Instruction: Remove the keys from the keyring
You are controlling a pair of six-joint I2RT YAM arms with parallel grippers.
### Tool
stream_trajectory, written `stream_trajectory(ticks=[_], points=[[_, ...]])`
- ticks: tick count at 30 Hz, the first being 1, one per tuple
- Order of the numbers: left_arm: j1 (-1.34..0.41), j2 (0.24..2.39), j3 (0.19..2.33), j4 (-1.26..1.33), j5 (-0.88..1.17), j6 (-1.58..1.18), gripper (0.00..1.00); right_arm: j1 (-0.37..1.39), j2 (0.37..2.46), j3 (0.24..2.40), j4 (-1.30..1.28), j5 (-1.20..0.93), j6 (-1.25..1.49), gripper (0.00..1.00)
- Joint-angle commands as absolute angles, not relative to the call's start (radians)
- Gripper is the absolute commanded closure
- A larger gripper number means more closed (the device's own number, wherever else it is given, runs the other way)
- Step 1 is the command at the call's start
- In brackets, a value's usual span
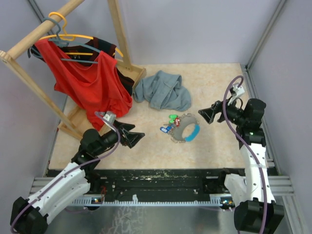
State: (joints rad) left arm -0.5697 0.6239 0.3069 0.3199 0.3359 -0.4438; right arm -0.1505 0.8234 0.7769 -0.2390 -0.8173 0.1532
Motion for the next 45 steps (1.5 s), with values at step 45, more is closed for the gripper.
stream_trajectory(ticks=[45], points=[[-0.569, 1.368, 0.496, 1.125, 0.398, -0.604, 0.08, 0.217, 1.409, 0.93, -0.275, -0.653, -0.112, 0.34]])
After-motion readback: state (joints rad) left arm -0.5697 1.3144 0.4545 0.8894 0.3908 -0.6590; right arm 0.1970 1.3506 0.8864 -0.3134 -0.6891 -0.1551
